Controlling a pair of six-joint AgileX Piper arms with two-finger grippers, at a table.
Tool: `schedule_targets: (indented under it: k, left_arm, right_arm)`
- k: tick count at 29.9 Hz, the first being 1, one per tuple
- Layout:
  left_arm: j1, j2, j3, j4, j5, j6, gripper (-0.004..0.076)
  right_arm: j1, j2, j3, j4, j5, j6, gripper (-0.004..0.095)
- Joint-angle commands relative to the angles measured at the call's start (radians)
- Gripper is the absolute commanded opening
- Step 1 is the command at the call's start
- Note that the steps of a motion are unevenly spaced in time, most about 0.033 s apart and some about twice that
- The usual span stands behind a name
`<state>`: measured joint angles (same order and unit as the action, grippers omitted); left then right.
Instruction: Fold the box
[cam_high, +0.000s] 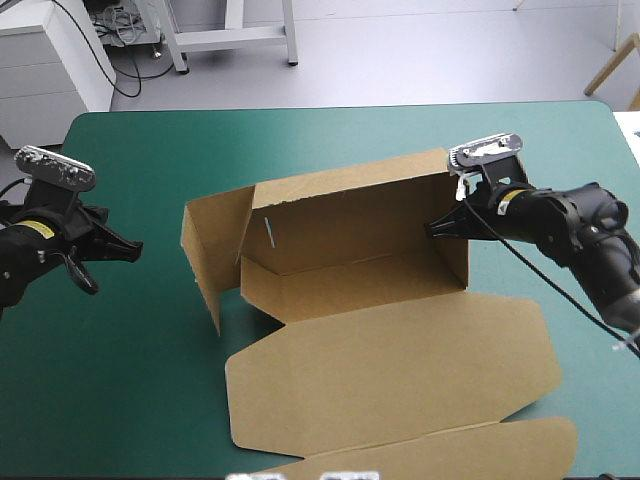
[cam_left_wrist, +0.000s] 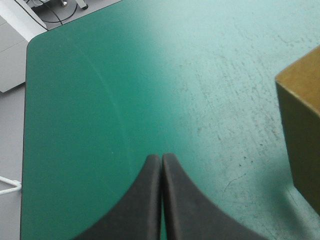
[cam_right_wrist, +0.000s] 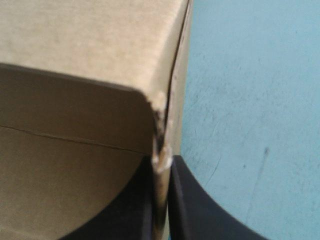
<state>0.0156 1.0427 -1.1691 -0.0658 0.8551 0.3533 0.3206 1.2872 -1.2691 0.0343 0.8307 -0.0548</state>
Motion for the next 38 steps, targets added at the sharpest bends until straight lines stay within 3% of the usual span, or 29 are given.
schedule_targets:
  k: [1, 5, 9, 18, 23, 26, 32, 35, 38]
  left_arm:
    - [0.002, -0.020, -0.027, -0.013, -0.066, -0.005, -0.0010]
    - [0.002, -0.020, -0.027, -0.028, -0.061, -0.005, -0.0010]
    - [0.002, -0.020, -0.027, -0.034, -0.061, -0.005, -0.0010]
    - [0.002, -0.020, -0.027, -0.060, -0.067, -0.005, -0.0010]
    - [0.002, -0.020, -0.027, -0.062, -0.067, -0.005, -0.0010]
    - [0.002, -0.020, -0.027, -0.062, -0.067, -0.005, -0.0010]
    - [0.002, -0.020, -0.027, -0.062, -0.056, -0.005, -0.0010]
    - [0.002, -0.020, -0.027, -0.062, -0.041, -0.005, -0.0010]
    - [0.002, -0.020, -0.027, -0.062, -0.036, -0.005, -0.0010]
  right_arm:
    - [-0.022, 0.067, -0.109, 0.003, 0.085, 0.027, -0.0019]
    - [-0.061, 0.179, -0.161, 0.047, 0.177, 0.013, -0.0019]
    - [-0.084, 0.269, -0.194, 0.107, 0.167, -0.040, -0.0019]
    - [-0.084, 0.449, -0.334, 0.104, 0.146, -0.067, -0.0016]
    - [-0.084, 0.534, -0.389, 0.104, 0.146, -0.083, 0.0033]
    - [-0.084, 0.564, -0.418, 0.104, 0.136, -0.083, 0.0175]
    - [-0.084, 0.562, -0.485, 0.106, 0.157, -0.085, 0.0633]
    - [-0.084, 0.555, -0.552, 0.108, 0.234, -0.085, 0.0727]
    - [-0.084, 0.523, -0.619, 0.108, 0.284, -0.085, 0.0724]
